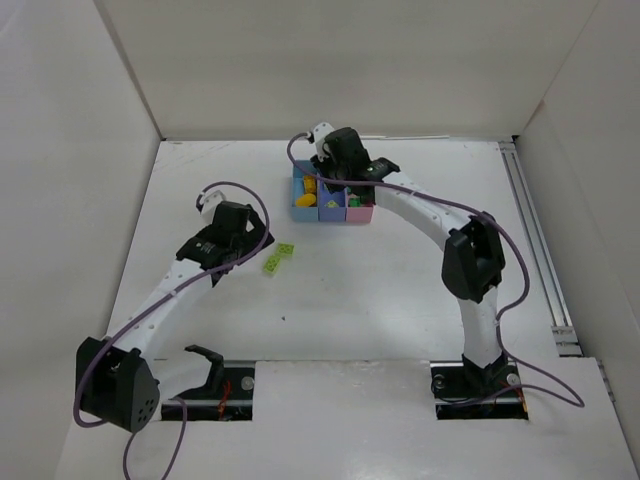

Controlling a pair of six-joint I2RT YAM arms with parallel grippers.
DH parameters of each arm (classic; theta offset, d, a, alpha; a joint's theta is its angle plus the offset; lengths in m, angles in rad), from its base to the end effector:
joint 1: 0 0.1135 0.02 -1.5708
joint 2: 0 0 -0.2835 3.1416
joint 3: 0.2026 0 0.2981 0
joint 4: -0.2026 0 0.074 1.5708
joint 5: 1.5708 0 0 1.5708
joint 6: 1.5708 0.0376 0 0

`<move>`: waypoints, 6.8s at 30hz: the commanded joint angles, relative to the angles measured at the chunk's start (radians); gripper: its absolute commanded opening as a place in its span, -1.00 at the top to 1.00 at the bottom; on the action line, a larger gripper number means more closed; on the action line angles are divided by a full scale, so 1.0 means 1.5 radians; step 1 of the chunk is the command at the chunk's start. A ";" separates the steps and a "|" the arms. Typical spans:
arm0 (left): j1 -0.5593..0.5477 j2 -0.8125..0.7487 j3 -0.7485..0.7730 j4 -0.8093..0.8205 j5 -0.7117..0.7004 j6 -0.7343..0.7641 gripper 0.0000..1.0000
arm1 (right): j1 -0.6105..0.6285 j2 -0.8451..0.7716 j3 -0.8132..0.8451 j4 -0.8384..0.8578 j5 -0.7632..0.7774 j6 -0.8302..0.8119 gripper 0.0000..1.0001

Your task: Sort the legos into containers by color

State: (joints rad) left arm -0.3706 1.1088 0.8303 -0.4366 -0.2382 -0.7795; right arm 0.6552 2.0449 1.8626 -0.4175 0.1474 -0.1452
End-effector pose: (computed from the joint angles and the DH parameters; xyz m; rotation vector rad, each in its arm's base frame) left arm 0.2589 -0.0911 0.2722 -0.5849 2.2079 -0.3366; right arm 0.4310 0.3242 0.3090 -0.7657 2.0264 0.1334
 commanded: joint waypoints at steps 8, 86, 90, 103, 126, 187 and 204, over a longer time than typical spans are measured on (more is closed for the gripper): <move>0.003 0.041 0.022 0.030 0.020 0.030 -1.00 | 0.011 0.079 0.103 -0.009 -0.110 -0.030 0.66; -0.090 0.320 0.303 0.122 0.106 0.181 0.43 | -0.147 -0.467 -0.460 0.171 0.006 0.128 -0.74; -0.097 0.436 0.462 0.133 0.127 0.209 0.43 | -0.180 -0.559 -0.522 0.165 0.013 0.148 -0.76; -0.126 0.681 0.782 0.048 0.085 0.221 -0.03 | -0.250 -0.613 -0.561 0.137 0.019 0.148 -0.81; -0.069 0.018 0.102 -0.064 -0.102 -0.006 -1.00 | 0.113 -0.330 -0.453 0.197 -0.144 -0.125 -0.99; -0.063 -0.165 0.071 -0.157 -0.116 -0.064 -1.00 | 0.067 -0.081 -0.192 0.187 -0.278 -0.182 0.34; -0.063 -0.060 0.120 -0.098 -0.117 -0.008 -1.00 | -0.050 -0.028 -0.134 0.152 -0.250 -0.173 -0.06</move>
State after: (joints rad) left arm -0.4629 1.0019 0.9661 -0.6312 -0.4080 -0.8280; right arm 0.5690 2.0193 1.5749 -0.1829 -0.2073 -0.3981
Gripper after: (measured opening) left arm 0.997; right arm 0.520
